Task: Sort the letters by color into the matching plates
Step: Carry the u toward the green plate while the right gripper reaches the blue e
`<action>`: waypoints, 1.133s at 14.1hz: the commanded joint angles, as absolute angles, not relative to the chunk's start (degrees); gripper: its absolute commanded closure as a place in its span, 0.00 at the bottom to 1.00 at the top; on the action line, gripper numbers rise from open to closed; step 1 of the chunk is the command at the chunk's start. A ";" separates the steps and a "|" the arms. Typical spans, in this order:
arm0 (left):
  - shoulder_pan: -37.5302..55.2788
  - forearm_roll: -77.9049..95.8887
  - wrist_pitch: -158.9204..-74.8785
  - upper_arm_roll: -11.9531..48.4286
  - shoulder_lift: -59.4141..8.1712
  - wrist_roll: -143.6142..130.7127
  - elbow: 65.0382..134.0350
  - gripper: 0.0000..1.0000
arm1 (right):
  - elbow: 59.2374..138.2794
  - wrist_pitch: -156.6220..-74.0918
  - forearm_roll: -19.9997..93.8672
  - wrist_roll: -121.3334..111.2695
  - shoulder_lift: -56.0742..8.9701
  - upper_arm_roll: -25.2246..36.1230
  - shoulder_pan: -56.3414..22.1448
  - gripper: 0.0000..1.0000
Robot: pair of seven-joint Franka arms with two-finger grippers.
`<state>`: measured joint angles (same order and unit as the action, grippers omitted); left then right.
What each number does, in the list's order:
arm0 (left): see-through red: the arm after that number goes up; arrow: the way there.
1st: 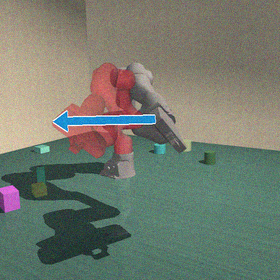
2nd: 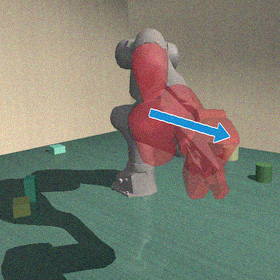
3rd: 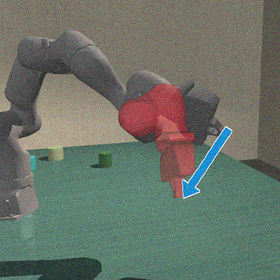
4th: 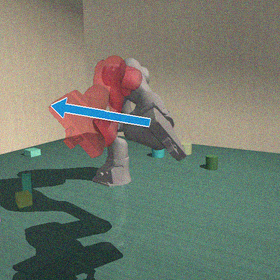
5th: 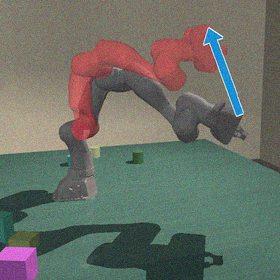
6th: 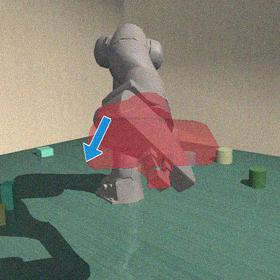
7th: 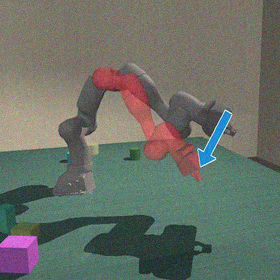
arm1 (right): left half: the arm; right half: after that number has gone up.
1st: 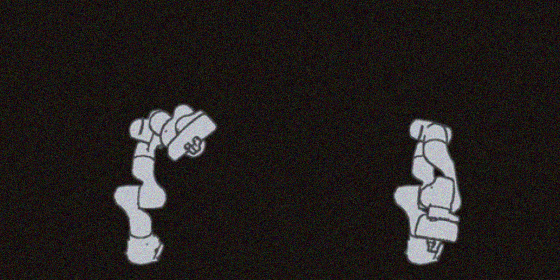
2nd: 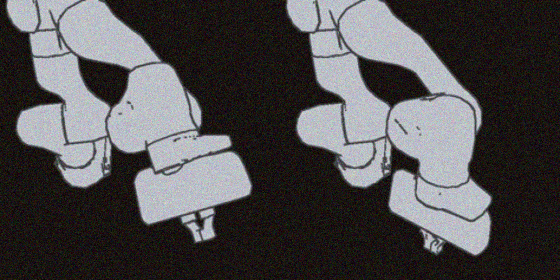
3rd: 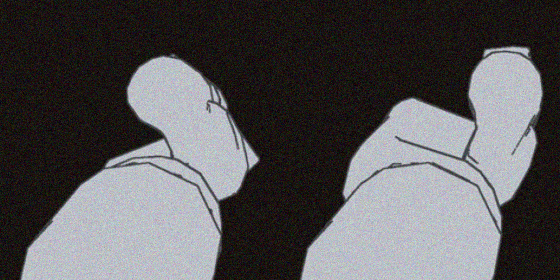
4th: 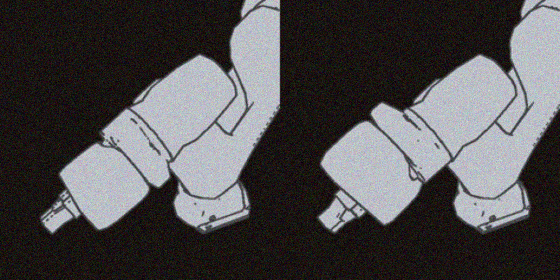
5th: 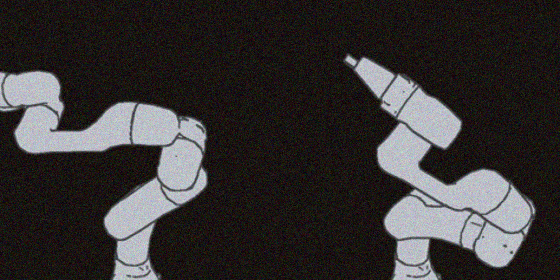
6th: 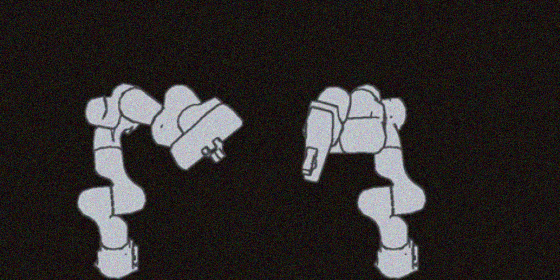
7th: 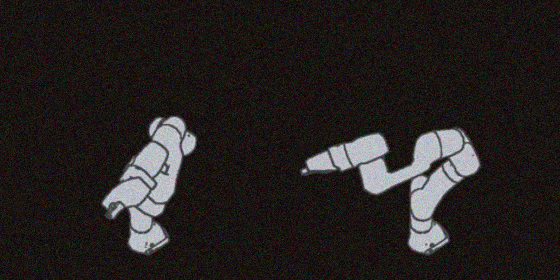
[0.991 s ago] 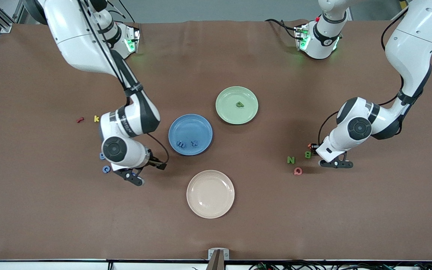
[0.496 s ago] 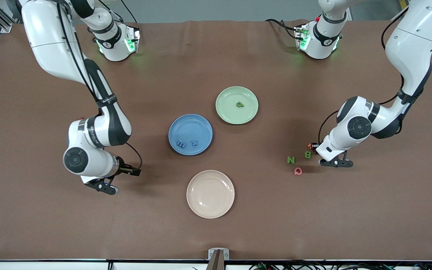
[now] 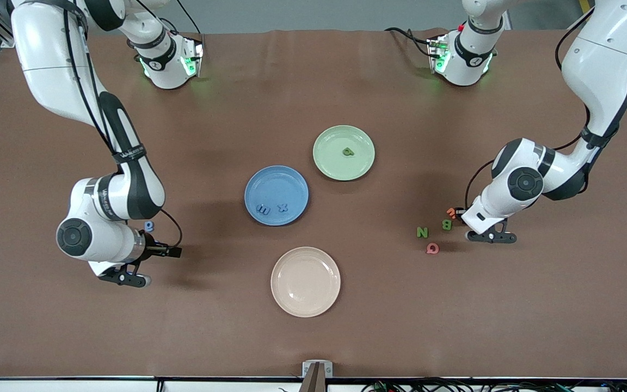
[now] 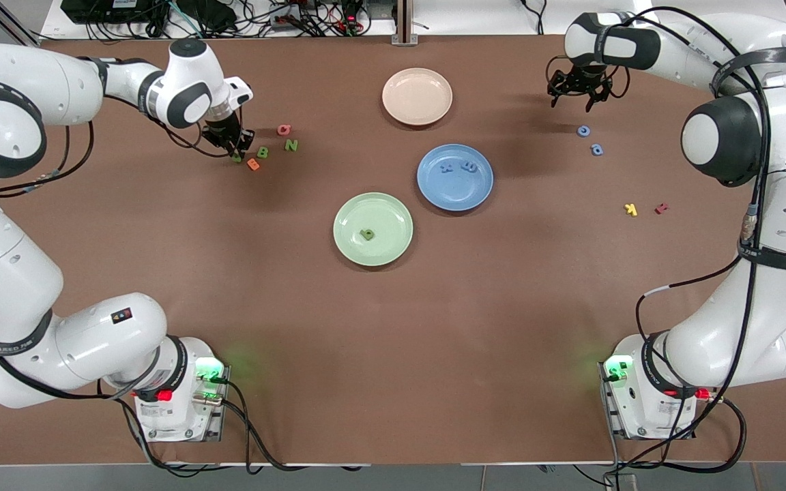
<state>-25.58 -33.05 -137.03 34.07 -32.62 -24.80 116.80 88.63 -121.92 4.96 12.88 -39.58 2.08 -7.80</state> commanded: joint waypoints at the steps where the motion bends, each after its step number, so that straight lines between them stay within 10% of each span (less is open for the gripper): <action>1: -25.93 -33.23 -133.51 36.12 -27.52 -24.78 117.95 1.00 | 90.26 -123.31 3.96 10.90 -38.76 1.23 -6.15 0.01; 16: -24.70 -31.46 -124.98 56.06 -24.78 -50.85 120.67 1.00 | 104.67 -139.31 1.76 7.21 -34.19 1.23 -3.78 0.01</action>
<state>-24.90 -32.04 -125.60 53.51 -24.22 -45.57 119.39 100.91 -138.69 2.34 7.90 -37.46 2.10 -4.65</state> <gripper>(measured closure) 0.736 0.004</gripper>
